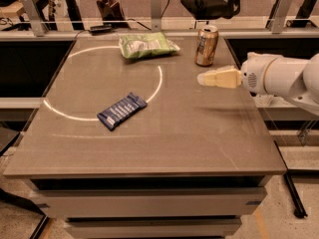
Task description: Move orange can near rxbar blueberry
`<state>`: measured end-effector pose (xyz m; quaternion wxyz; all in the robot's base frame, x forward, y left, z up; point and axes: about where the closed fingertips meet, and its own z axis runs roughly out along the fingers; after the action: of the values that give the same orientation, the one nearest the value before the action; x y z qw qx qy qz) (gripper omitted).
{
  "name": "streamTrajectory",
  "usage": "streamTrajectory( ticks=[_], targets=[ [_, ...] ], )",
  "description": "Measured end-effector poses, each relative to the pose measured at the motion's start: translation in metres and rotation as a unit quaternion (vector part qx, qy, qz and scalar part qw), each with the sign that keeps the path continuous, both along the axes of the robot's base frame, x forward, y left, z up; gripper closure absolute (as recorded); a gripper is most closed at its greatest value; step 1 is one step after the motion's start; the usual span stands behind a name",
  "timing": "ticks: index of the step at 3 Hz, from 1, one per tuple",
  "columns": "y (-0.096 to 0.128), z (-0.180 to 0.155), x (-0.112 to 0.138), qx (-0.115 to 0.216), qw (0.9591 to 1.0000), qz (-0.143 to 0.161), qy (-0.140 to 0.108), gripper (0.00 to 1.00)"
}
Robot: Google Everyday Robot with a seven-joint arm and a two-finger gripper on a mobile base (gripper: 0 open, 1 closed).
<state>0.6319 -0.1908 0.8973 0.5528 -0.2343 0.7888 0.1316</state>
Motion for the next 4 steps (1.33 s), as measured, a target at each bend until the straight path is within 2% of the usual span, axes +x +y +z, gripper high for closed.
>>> streamTrajectory(
  ticks=[2, 3, 4],
  targets=[
    [0.023, 0.005, 0.054, 0.016, 0.9997, -0.019, -0.009, 0.00],
    [0.041, 0.004, 0.070, 0.013, 0.9998, -0.009, -0.009, 0.00],
    [0.050, -0.004, 0.090, 0.001, 0.9999, -0.001, -0.011, 0.00]
  ],
)
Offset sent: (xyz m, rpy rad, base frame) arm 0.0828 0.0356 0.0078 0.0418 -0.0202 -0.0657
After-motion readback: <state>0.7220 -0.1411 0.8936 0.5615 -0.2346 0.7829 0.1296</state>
